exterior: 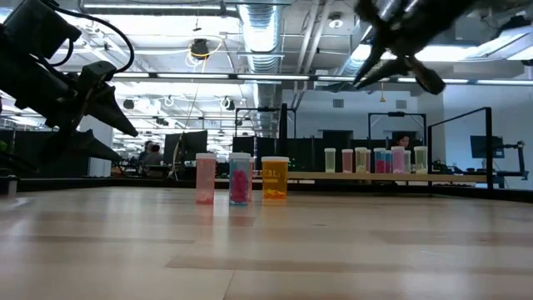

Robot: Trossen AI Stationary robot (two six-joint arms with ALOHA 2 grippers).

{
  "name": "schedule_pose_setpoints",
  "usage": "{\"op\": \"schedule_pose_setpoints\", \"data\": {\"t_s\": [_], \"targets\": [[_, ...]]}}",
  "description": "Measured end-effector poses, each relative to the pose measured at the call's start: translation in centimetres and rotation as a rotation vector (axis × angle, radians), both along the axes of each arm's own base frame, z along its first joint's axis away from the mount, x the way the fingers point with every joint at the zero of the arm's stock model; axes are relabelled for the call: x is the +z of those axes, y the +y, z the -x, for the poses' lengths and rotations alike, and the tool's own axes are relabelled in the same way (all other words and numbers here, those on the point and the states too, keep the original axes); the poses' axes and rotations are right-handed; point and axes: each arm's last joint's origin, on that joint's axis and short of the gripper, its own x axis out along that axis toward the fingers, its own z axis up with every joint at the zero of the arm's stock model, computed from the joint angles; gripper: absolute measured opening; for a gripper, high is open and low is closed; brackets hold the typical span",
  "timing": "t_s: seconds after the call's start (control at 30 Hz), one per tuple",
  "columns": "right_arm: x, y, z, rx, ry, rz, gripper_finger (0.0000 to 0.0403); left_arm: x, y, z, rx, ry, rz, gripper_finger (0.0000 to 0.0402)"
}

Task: Pick and place medicine bottles onto shelf by color
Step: Put the orange pill bottle on the shelf

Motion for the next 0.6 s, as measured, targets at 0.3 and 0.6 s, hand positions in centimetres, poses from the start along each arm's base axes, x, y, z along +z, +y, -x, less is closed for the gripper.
{"op": "schedule_pose_setpoints", "data": {"t_s": [0.3, 0.6], "targets": [[-0.7, -1.0, -5.0, -0.207, 0.220, -0.303, 0.0056, 0.0, 0.0, 0.0, -0.001, 0.000, 0.000, 0.0265], [-2.3, -2.5, -9.4, -0.200, 0.341, -0.518, 0.0056, 0.0, 0.0, 0.0, -0.001, 0.000, 0.000, 0.0265]]}}
